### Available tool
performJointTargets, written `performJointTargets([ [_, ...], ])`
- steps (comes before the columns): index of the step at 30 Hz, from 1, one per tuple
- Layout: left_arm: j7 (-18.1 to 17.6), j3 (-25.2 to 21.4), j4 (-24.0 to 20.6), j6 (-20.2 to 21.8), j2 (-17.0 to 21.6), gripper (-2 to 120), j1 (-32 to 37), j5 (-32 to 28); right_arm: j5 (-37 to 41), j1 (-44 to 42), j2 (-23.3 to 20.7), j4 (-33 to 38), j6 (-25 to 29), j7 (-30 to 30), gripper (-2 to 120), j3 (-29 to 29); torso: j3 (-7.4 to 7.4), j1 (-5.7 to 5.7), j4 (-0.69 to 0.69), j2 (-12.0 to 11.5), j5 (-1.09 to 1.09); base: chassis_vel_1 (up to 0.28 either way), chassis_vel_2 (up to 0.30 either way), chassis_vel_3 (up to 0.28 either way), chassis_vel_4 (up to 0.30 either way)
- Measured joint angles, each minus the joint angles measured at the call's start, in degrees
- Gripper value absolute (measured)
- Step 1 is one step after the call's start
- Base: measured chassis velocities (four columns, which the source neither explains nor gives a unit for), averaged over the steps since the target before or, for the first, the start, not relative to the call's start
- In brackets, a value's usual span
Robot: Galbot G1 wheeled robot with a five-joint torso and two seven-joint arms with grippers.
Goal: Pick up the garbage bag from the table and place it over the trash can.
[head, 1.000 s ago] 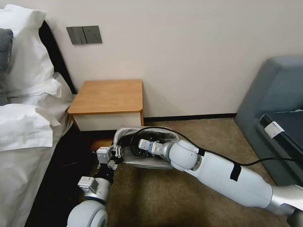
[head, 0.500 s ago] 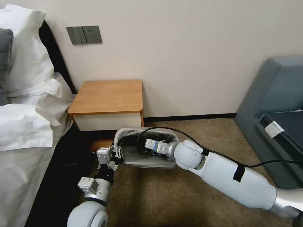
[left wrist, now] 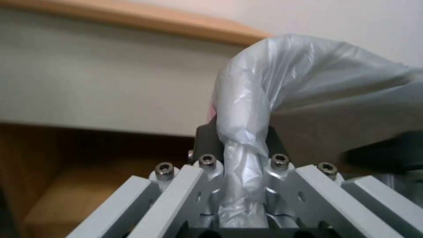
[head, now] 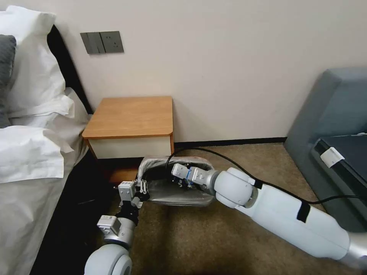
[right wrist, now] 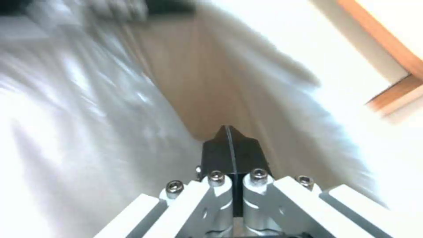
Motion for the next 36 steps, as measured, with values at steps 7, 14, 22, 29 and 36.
performJointTargets([
  [7, -6.6, 0.0, 0.0, 6.4, 0.2, 7, 0.1, -6.8, 16.9, -9.1, -6.6, 11.1, 3.7, 8.3, 0, 12.7, 0.0, 0.0, -0.01, 0.0, 0.0, 0.0, 0.0, 0.0, 0.0],
  [14, -10.9, 0.0, -0.8, 11.4, 0.5, 7, 1.3, -10.1, 15.9, -24.3, -9.0, 15.3, 11.8, 14.3, 2, 26.4, 0.0, 0.0, -0.01, 0.0, 0.02, 0.0, 0.0, 0.0, 0.0],
  [22, -12.7, 0.2, -0.9, 14.6, 0.7, 7, 2.8, -11.1, 4.9, -47.8, 0.6, 17.6, 18.4, 13.4, 28, 48.2, -0.01, 0.0, -0.02, 0.0, 0.01, 0.0, 0.0, 0.0, 0.0],
  [29, -15.8, 1.1, -3.6, 17.0, 0.1, 7, 4.5, -11.9, -14.6, -60.2, 12.0, 17.3, 28.7, 11.7, 59, 49.6, -0.01, 0.0, 0.0, 0.0, 0.0, 0.0, 0.0, 0.0, 0.0],
  [36, -17.8, 1.5, -6.1, 19.8, 0.5, 7, 5.3, -13.9, -22.2, -63.7, 17.5, 15.1, 32.8, 11.2, 84, 50.3, 0.0, 0.0, 0.0, 0.0, 0.0, 0.0, 0.0, 0.0, 0.0],
])
